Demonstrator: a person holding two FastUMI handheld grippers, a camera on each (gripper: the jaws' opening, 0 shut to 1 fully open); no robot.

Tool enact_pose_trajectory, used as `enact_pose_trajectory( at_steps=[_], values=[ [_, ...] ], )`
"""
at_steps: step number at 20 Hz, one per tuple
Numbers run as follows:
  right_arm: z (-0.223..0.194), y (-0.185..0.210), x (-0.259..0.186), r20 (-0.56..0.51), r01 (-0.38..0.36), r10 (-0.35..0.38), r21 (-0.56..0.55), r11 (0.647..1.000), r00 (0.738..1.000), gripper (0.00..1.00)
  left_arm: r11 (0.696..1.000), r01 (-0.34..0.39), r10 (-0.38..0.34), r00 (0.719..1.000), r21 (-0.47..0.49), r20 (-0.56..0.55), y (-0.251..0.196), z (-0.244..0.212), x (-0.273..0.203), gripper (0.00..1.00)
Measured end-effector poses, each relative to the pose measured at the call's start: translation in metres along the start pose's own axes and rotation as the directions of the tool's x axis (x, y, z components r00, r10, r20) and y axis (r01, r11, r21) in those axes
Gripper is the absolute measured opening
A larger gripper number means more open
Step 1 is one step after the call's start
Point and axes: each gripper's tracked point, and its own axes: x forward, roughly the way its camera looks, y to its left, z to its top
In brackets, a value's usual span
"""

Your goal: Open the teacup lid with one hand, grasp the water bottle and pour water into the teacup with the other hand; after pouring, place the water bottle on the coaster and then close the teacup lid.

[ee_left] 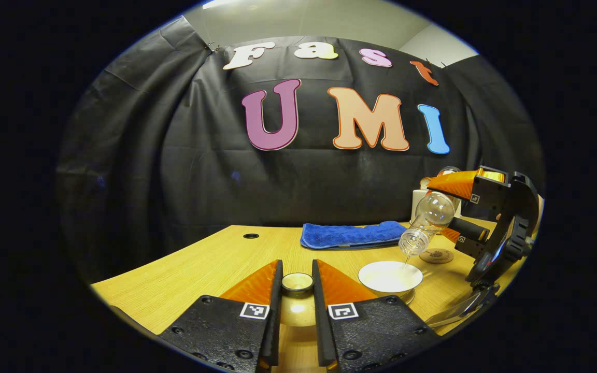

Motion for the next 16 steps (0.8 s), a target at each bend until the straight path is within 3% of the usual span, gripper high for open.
enact_pose_trajectory(
  at_steps=[6,9,11,12,16],
  values=[
    [-0.009,0.016,-0.006,-0.051,-0.102,0.118,0.248,0.963,0.992,0.8,1.0,0.0,0.0,1.0,0.0,0.0,0.0,0.0,0.0,0.27],
    [-0.004,0.035,-0.016,-0.04,-0.191,0.235,0.453,0.87,0.971,0.82,1.0,0.0,0.0,1.0,0.0,0.0,-0.001,0.0,0.001,0.27],
    [-0.001,0.044,-0.023,-0.028,-0.227,0.302,0.595,0.771,0.953,0.82,1.0,0.0,0.0,1.0,0.0,0.0,-0.001,0.0,0.0,0.27],
    [0.001,0.049,-0.028,-0.019,-0.24,0.338,0.667,0.705,0.941,0.8,1.0,0.0,0.0,1.0,0.0,0.0,-0.001,0.0,0.001,0.27],
    [-0.005,0.047,-0.03,0.017,-0.189,0.412,0.905,0.381,0.911,0.8,1.0,-0.001,0.001,1.0,0.0,0.0,0.0,0.0,0.0,0.27]
  ],
)
